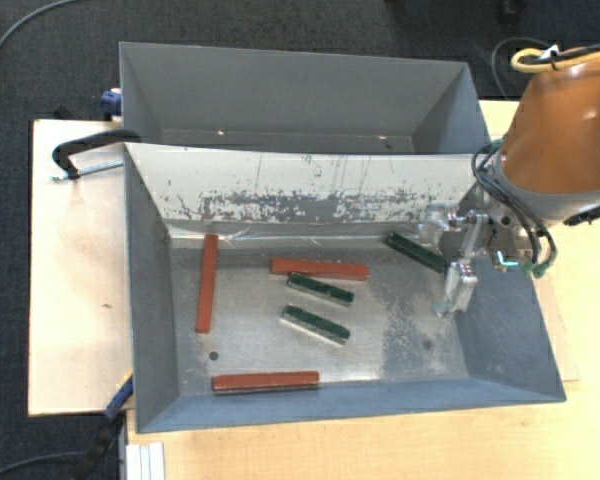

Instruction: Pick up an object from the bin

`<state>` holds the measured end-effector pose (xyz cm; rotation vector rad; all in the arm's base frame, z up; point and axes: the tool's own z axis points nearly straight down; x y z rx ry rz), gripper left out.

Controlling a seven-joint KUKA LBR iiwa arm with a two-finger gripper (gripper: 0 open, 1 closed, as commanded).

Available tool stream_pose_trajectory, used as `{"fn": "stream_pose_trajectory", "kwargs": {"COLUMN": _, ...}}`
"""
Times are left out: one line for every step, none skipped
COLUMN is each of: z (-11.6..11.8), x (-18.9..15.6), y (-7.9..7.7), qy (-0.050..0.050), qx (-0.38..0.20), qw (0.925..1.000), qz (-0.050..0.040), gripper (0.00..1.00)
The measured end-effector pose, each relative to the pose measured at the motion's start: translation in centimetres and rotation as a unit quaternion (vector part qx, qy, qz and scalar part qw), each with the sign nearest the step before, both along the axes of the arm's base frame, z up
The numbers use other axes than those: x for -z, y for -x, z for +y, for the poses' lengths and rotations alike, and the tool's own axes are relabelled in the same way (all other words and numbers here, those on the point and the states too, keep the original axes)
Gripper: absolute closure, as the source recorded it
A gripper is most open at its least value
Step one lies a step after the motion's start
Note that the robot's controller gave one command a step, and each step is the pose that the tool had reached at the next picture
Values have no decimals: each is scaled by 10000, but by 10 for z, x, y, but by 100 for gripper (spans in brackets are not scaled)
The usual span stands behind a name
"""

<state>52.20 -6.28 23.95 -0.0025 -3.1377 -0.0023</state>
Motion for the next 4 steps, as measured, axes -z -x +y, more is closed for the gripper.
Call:
{"fn": "stream_pose_trajectory", "kwargs": {"z": 37, "x": 62, "y": -37, "qy": -8, "qx": -1655, "qw": 9862, "qz": -14, "gripper": 0}}
{"fn": "stream_pose_trajectory", "kwargs": {"z": 87, "x": 173, "y": -69, "qy": -17, "qx": -1603, "qw": 9871, "qz": -2, "gripper": 0}}
{"fn": "stream_pose_trajectory", "kwargs": {"z": 85, "x": 168, "y": -70, "qy": -3, "qx": -1590, "qw": 9873, "qz": -33, "gripper": 100}}
{"fn": "stream_pose_trajectory", "kwargs": {"z": 126, "x": 35, "y": -35, "qy": 2, "qx": -3158, "qw": 9488, "qz": -80, "gripper": 100}}
